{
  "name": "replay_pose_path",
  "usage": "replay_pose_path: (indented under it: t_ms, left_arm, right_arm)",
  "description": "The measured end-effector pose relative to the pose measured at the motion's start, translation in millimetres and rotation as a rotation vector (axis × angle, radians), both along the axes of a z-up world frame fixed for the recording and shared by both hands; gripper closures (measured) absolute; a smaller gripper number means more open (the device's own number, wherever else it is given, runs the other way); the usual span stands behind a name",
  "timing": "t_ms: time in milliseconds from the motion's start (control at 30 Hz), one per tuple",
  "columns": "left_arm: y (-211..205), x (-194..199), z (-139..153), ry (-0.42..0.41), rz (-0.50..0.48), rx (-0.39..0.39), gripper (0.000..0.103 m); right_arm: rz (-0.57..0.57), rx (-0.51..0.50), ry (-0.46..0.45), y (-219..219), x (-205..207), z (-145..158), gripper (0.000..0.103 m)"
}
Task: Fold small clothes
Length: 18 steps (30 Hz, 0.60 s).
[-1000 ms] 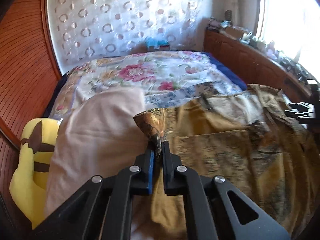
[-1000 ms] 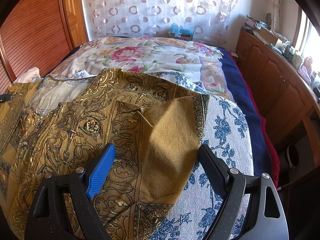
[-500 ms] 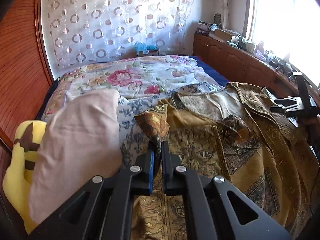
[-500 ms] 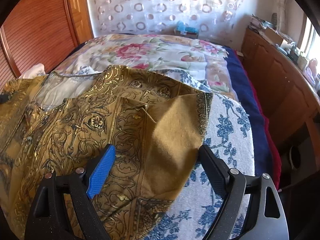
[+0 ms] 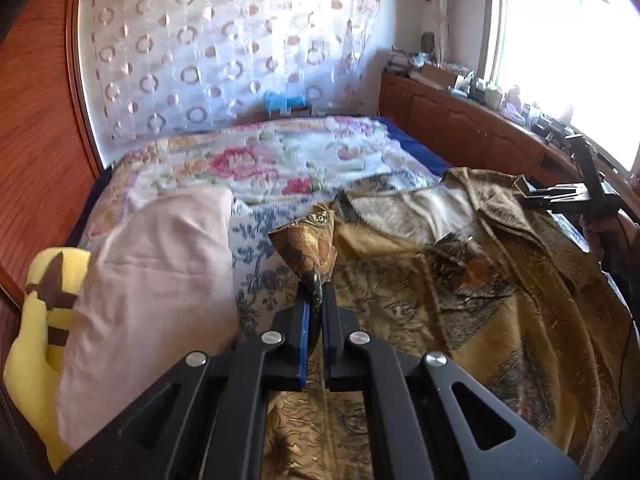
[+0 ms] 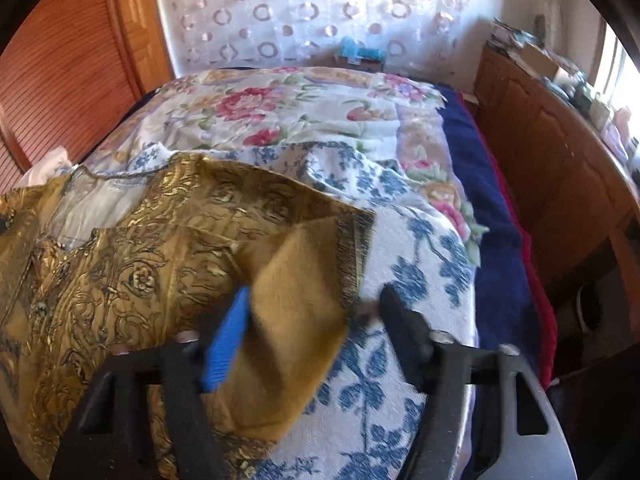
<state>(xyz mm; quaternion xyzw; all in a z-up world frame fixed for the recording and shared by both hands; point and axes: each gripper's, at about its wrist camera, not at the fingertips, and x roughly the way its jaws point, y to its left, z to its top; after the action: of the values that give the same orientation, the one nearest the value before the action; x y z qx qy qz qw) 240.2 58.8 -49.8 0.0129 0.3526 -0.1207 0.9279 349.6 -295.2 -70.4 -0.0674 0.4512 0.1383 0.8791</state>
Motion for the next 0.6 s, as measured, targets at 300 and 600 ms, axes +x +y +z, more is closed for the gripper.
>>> replay_pose_path:
  t_ms: [300,600]
  left_arm:
    - [19,-40,60,-0.164,0.049,-0.057,0.103]
    - [58,-41,142,-0.323,0.155,-0.009,0.103]
  right_arm:
    - [0.061,-0.074,-0.133,36,-31,35,0.099]
    - [-0.005,-0.202,-0.352,43,-44,134,0.1]
